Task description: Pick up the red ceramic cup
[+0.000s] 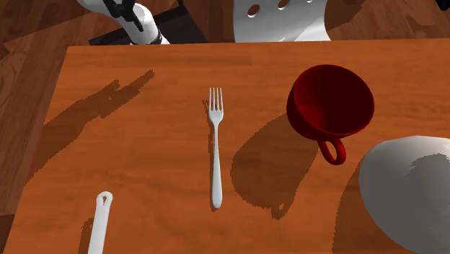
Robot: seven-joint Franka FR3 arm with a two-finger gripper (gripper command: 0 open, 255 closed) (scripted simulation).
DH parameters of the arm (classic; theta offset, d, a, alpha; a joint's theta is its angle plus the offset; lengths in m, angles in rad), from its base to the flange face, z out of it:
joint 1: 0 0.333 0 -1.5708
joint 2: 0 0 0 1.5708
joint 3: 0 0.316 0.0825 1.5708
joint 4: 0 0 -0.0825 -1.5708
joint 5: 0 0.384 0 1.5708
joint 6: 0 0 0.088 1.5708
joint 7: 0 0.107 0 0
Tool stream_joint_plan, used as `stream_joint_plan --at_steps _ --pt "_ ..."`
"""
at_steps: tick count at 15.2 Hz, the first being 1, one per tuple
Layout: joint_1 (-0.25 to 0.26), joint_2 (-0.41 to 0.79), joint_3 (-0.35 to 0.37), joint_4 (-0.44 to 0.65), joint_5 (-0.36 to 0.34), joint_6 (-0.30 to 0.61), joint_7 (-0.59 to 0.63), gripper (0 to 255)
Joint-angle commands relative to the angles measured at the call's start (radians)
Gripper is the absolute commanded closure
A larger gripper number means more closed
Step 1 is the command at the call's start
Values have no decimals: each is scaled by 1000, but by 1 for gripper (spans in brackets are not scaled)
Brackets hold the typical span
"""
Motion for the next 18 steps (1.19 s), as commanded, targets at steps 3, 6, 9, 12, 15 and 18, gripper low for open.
stream_joint_plan --at_steps 3,6,9,12,15,18 --pt "4 77 16 49 12 34 17 0" --pt "9 192 38 130 25 76 42 0" --pt "12 306 58 221 33 107 67 0" --pt "14 420 77 323 35 127 94 0" --pt "17 534 94 436 31 136 123 0" --pt "21 650 110 562 22 134 152 0"
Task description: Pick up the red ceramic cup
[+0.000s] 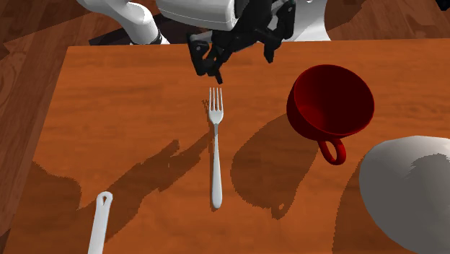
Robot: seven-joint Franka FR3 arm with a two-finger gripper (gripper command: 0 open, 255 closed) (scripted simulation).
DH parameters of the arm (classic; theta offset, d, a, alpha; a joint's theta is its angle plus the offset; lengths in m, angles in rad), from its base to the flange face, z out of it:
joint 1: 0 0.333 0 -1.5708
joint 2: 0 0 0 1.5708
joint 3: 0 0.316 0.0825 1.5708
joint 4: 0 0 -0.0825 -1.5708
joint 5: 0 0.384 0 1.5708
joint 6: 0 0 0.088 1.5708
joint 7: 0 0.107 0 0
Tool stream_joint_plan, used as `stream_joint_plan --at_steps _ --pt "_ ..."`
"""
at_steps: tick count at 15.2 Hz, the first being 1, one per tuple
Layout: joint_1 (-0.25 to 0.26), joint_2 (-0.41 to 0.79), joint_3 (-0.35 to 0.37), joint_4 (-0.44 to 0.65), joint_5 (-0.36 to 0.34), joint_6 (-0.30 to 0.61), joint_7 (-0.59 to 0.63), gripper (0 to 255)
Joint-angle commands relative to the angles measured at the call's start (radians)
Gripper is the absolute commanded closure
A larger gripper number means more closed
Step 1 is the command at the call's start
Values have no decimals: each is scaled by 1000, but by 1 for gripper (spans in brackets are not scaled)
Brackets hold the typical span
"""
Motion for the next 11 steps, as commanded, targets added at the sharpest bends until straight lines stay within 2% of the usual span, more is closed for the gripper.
stream_joint_plan --at_steps 1,8,11 --pt "3 82 10 97 -8 -9 22 0" --pt "28 365 34 458 -49 -70 92 0" --pt "27 355 33 405 -47 -27 87 0"
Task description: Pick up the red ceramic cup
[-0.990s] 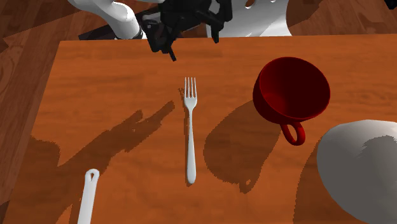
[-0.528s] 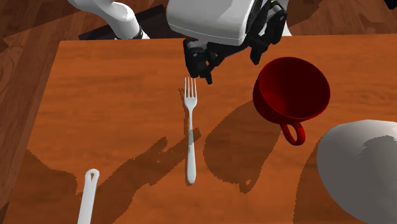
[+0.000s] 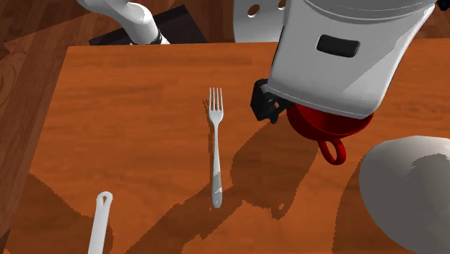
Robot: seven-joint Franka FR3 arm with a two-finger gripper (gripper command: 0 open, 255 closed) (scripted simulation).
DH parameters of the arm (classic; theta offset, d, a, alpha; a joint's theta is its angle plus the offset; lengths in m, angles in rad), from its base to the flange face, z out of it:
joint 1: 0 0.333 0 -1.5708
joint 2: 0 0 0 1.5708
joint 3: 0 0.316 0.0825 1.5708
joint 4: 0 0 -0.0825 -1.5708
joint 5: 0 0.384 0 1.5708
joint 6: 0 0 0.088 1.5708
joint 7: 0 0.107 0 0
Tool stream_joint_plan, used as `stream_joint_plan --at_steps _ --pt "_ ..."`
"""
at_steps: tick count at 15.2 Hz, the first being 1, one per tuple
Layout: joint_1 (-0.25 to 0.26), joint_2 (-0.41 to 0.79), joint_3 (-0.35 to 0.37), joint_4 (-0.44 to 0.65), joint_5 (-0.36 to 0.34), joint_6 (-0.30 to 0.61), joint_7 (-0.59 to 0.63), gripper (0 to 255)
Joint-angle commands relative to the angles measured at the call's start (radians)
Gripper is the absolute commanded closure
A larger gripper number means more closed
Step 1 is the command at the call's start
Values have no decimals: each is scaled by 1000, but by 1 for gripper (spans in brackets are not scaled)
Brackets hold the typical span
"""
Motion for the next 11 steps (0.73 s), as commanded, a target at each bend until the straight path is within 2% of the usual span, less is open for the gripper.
stream_joint_plan --at_steps 1,6,7,11 --pt "1 2 0 -23 0 25 -1 0" --pt "0 -5 0 -79 2 75 -7 0" --pt "1 -3 1 -77 2 75 -5 255" --pt "2 -2 1 -77 2 76 -5 255"
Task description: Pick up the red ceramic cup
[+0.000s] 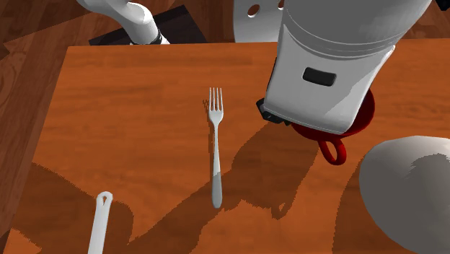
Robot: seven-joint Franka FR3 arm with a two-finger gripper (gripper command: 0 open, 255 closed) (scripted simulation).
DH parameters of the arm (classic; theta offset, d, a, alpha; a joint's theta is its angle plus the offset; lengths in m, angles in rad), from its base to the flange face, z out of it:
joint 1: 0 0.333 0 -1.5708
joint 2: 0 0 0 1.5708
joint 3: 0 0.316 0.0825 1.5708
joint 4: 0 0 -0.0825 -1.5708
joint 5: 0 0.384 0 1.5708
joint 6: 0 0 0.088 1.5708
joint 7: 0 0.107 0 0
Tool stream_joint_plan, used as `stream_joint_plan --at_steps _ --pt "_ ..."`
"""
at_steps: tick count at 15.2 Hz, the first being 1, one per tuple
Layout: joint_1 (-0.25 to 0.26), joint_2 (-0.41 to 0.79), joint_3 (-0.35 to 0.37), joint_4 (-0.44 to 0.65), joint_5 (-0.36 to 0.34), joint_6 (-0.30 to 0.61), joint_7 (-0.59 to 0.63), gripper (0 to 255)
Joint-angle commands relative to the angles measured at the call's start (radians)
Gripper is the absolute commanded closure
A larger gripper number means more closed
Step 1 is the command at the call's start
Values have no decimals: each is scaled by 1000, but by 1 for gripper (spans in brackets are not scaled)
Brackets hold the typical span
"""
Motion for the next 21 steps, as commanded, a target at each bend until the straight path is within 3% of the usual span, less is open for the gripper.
stream_joint_plan --at_steps 1,5,21 --pt "0 1 0 0 0 0 0 255" --pt "-1 -2 0 -3 1 0 -2 255" --pt "5 52 2 277 -12 -224 26 255"
